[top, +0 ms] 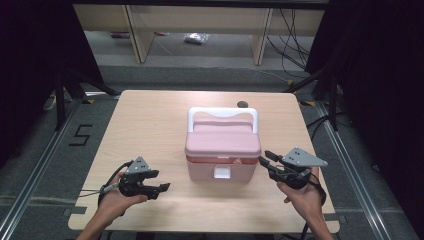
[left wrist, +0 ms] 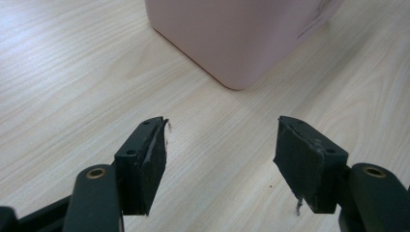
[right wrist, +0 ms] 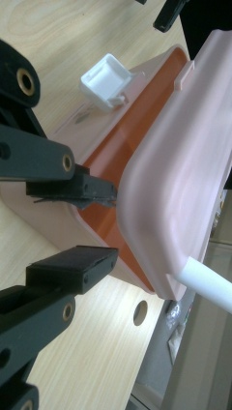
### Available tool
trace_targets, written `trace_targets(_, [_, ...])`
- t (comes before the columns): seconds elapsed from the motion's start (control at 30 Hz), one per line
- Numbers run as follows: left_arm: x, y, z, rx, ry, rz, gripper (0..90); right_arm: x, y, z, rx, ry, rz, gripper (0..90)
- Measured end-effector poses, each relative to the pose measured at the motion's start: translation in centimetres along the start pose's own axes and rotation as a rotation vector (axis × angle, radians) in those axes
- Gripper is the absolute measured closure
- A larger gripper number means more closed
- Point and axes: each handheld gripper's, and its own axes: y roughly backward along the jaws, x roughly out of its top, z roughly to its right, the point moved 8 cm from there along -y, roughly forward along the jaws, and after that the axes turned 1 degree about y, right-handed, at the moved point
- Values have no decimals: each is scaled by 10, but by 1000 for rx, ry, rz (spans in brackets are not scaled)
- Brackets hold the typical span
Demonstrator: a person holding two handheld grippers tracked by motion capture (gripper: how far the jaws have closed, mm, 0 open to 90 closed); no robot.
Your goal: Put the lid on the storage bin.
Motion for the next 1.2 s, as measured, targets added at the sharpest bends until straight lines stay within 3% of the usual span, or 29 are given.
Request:
trace_targets(0.07, [-1,0,0,-7,3,2,348,-2,1,-3,8,-28,-14,677])
trace_targets(0.17, [-3,-1,-2,1,2,-5,348,-4,2,-2,8,-6,-9,674])
trace_targets(0.3, [-4,0,-1,-4,-1,-9,348,-3,9,-6,13,-29,-1,670])
trace_targets(0.33, [-4,0,-1,-1,-3,-10,348,-2,9,-4,-1,8,20,668])
trace_targets(0.37, [-4,0,-1,1,-4,-10,348,-3,11,-6,-2,-10,6,668])
trace_targets(0.43, [-5,0,-1,1,-4,-9,348,-5,13,-4,-16,9,18,663])
trace_targets(0.57, [-6,-1,-1,-2,-9,-14,347,-11,15,-1,-20,-9,1,647])
trace_targets(0.6, [-6,-1,-1,-2,-9,-14,347,-13,15,1,-21,1,-1,634])
trace_targets(0.63, [-6,-1,0,-2,-8,-12,346,-15,15,-1,-18,-38,-11,622])
trace_targets(0.67, [-5,-1,1,1,1,-3,346,-16,14,2,-26,-8,-4,606])
trace_targets(0.7, [-6,-1,0,5,-16,-10,345,-18,14,1,-21,-28,-14,582])
trace_targets(0.8, [-5,-1,3,0,-12,4,341,-23,12,1,-12,-48,-22,519])
trace_targets(0.87, [-5,-1,4,2,-15,5,336,-26,9,1,-7,-41,-31,479])
trace_targets(0.9, [-5,-1,5,1,-17,5,334,-29,9,-2,3,-80,-45,465])
trace_targets(0.93, [-5,-1,5,-1,-25,3,332,-29,7,1,2,-50,-30,451])
trace_targets(1.03, [-6,0,7,8,-28,-1,325,-36,6,-3,27,-92,-52,412])
trace_targets(1.1, [-6,0,8,-2,-32,1,320,-40,3,-2,43,-69,-55,387])
trace_targets(1.2, [-6,1,10,2,-29,3,312,-48,0,-7,64,-93,-57,362])
